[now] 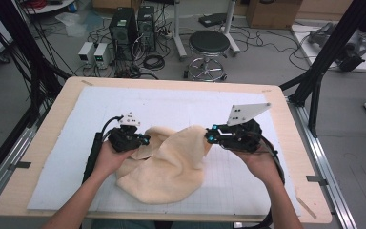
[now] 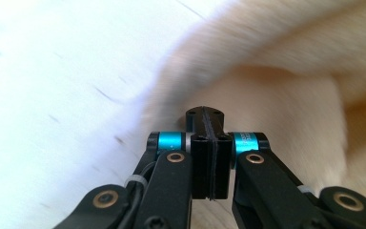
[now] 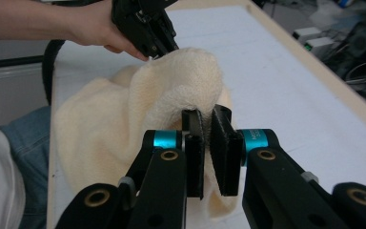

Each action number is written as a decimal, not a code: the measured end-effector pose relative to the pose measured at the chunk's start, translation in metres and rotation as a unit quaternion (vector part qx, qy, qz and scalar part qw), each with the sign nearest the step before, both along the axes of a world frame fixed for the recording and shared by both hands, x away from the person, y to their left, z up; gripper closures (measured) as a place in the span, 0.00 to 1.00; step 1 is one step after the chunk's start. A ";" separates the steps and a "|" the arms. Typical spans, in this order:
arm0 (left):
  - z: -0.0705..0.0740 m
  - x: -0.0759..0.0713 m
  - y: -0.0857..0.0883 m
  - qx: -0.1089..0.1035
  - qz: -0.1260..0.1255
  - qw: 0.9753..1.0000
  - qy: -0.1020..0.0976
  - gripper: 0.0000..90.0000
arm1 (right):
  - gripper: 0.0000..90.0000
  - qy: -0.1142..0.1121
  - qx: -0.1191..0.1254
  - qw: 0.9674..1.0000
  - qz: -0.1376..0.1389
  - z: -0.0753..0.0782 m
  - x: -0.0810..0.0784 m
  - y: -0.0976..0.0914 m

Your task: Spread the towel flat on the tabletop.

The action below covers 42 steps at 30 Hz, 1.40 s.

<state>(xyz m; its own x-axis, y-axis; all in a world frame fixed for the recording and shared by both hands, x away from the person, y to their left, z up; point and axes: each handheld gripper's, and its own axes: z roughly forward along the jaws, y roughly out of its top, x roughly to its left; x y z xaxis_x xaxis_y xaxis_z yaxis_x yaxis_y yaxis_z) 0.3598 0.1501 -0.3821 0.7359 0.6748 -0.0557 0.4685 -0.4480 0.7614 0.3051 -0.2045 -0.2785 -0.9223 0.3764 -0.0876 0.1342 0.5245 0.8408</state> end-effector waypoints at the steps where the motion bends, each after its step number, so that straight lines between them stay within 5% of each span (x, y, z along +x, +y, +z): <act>1: 0.004 0.003 0.001 0.000 0.006 1.000 -0.007 0.99 | 0.94 -0.004 0.002 1.000 -0.003 0.004 -0.001 -0.003; 5: 0.013 0.006 0.006 -0.022 0.017 1.000 -0.014 0.98 | 0.94 0.010 -0.004 1.000 0.000 -0.005 -0.002 -0.009; 13: -0.006 -0.003 -0.008 -0.013 -0.022 0.999 0.031 0.69 | 0.88 0.079 -0.073 0.994 0.035 -0.077 -0.013 0.015; 18: -0.029 0.003 -0.015 -0.003 -0.017 0.997 0.079 0.62 | 0.73 0.082 -0.041 0.996 0.013 -0.074 -0.012 0.005; 21: -0.035 0.007 -0.017 -0.006 -0.017 0.996 0.087 0.64 | 0.63 0.085 -0.032 0.996 0.007 -0.070 -0.008 -0.005; 23: -0.036 0.006 -0.019 0.003 -0.020 0.997 0.074 0.77 | 0.62 0.087 -0.046 0.995 0.009 -0.075 -0.006 -0.006; 26: -0.036 0.007 -0.017 0.011 -0.022 0.997 0.070 0.91 | 0.72 0.094 -0.059 0.994 0.005 -0.085 0.001 -0.002; 29: -0.029 0.003 -0.012 0.004 -0.022 0.998 0.066 0.92 | 0.92 0.090 -0.063 0.994 0.021 -0.088 0.009 0.007; 36: 0.010 -0.008 0.016 -0.071 -0.028 0.997 0.032 0.65 | 0.93 0.055 -0.039 0.998 0.007 -0.051 0.035 0.038; 42: 0.050 -0.021 0.035 -0.134 -0.063 0.989 0.014 0.54 | 0.93 0.061 -0.059 0.996 0.010 -0.040 0.058 0.076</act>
